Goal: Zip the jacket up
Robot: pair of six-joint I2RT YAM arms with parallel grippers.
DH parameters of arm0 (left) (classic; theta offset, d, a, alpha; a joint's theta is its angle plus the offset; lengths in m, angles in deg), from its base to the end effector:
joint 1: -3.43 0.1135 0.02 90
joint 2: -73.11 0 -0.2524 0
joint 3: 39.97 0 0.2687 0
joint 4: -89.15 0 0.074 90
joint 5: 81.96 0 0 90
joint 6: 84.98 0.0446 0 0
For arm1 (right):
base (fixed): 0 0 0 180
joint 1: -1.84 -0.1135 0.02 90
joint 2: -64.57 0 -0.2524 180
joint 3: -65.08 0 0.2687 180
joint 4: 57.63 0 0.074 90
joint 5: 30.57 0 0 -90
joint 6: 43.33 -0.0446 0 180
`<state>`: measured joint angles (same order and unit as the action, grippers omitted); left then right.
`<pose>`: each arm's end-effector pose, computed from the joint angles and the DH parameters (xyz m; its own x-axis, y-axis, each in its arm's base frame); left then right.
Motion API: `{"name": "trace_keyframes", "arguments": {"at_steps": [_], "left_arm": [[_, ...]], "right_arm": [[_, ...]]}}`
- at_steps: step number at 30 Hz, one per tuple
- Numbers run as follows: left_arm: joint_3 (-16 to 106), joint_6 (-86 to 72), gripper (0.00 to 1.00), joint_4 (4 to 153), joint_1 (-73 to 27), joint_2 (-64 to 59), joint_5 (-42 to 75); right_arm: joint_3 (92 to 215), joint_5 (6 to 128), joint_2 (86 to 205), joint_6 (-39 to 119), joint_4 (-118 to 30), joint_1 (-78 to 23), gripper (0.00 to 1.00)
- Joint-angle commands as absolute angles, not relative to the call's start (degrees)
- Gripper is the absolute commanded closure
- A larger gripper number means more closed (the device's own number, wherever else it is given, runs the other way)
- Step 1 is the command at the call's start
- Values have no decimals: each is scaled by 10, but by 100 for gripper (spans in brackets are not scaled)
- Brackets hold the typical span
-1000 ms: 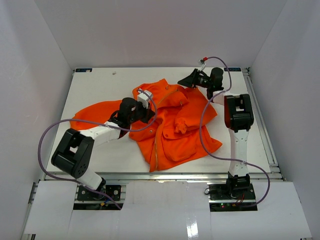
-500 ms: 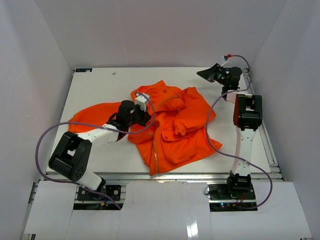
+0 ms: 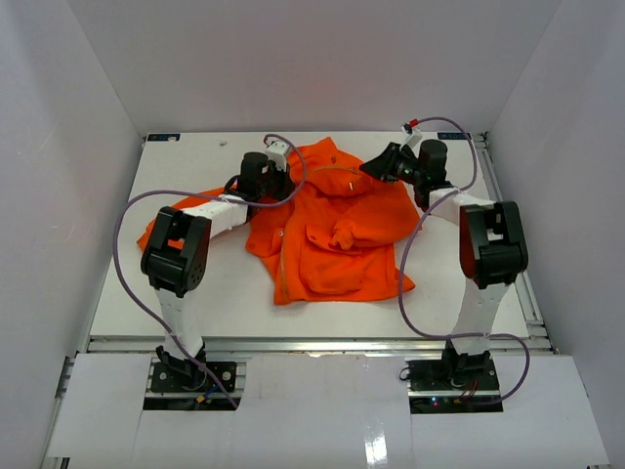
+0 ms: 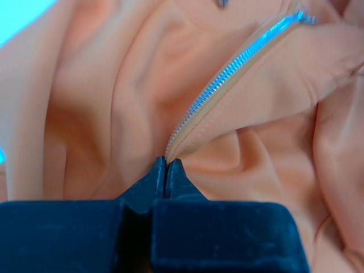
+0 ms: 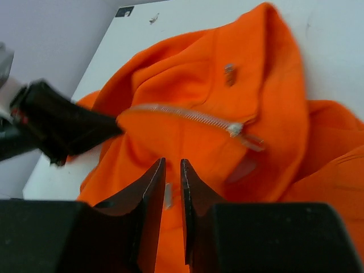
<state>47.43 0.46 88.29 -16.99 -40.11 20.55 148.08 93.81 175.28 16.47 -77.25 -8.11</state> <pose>0.4337 -0.1718 0.1756 -0.4610 0.0888 -0.8830 0.4869 0.8572 -0.1680 0.4456 0.1037 0.2091 -0.4685 0.3393 -0.8157 -0.5294 0.6313 0.5667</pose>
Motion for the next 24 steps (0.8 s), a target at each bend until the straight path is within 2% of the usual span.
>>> {"name": "trace_keyframes", "arguments": {"at_steps": [1,3,5,6,7,8,9,18,24], "left_arm": [[584,23,100,889,-163,-401,183],[611,25,100,877,-163,-410,182],[612,13,81,866,-163,-404,186],[605,7,62,864,-163,-393,194],[589,-1,35,865,-163,-375,205],[556,-7,14,869,-163,-353,210],[528,-12,2,872,-164,-323,213],[361,-79,2,834,-177,-76,243],[213,-123,2,886,-184,37,283]], "right_arm": [[1445,835,1656,240,-693,-113,61],[1456,808,1627,286,-619,-134,46],[1467,774,1604,311,-582,-158,29],[1463,759,1591,322,-567,-167,20],[1451,740,1572,332,-555,-177,10],[1438,727,1554,332,-555,-186,10],[1426,715,1536,330,-551,-193,10],[1402,630,1410,311,-380,-234,10],[1351,617,1340,333,-356,-245,10]]}}
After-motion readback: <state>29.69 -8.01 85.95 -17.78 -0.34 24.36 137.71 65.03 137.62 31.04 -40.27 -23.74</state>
